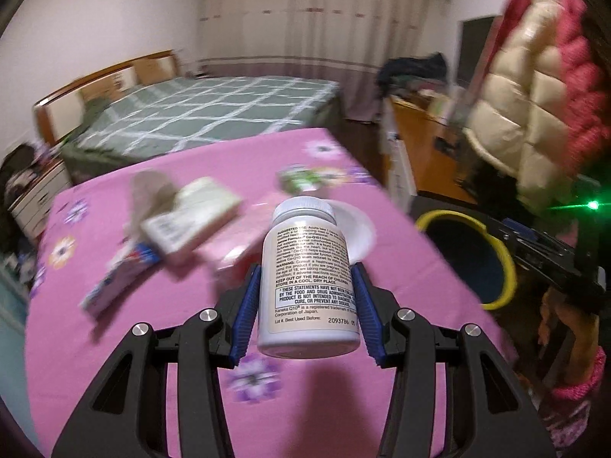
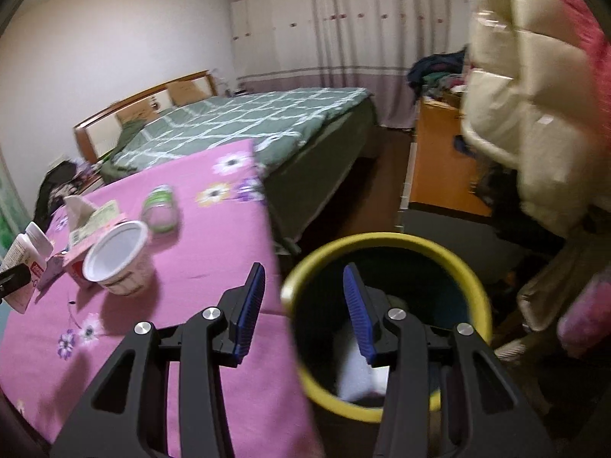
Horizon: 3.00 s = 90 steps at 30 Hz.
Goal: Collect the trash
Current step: 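Carry the pill bottle into the yellow bin and open the left tool, then move the left tool back over the table, then reach the right tool to the toothpaste tube and grasp it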
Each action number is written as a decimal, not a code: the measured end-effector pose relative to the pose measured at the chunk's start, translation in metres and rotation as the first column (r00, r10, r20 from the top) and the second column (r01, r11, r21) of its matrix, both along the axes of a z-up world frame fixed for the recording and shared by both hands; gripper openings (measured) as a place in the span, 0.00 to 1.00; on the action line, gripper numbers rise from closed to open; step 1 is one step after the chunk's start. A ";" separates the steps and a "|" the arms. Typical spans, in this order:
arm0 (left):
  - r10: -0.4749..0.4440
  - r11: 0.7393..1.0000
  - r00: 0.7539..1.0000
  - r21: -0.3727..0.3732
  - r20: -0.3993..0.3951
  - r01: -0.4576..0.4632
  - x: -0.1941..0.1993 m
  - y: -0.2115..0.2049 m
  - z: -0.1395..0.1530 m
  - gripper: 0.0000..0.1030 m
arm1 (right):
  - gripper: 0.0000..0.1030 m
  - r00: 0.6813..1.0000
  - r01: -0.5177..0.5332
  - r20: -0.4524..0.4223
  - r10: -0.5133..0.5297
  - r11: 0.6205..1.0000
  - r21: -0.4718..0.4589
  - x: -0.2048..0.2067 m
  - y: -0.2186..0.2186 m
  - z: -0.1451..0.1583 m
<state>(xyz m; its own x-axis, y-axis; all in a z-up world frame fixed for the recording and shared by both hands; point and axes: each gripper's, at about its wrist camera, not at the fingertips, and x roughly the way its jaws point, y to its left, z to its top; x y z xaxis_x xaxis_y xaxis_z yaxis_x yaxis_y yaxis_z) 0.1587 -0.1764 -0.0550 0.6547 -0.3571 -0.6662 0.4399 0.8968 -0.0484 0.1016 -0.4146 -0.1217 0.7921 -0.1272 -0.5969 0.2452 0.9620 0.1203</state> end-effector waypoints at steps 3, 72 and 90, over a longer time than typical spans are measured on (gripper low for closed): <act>-0.092 0.996 0.996 0.001 -0.011 0.092 0.000 -0.040 0.000 0.46 | 0.42 0.999 0.052 0.002 -0.052 0.999 0.005 -0.020 -0.021 0.000; 0.566 0.824 0.807 -0.143 0.170 -0.548 -0.054 0.248 0.036 0.95 | 0.44 0.774 -0.623 -0.105 0.624 0.781 0.049 0.115 0.324 0.006; 0.590 0.807 0.789 -0.158 0.169 -0.569 -0.066 0.264 0.036 0.95 | 0.53 0.759 -0.640 -0.165 0.630 0.768 -0.008 0.159 0.426 0.004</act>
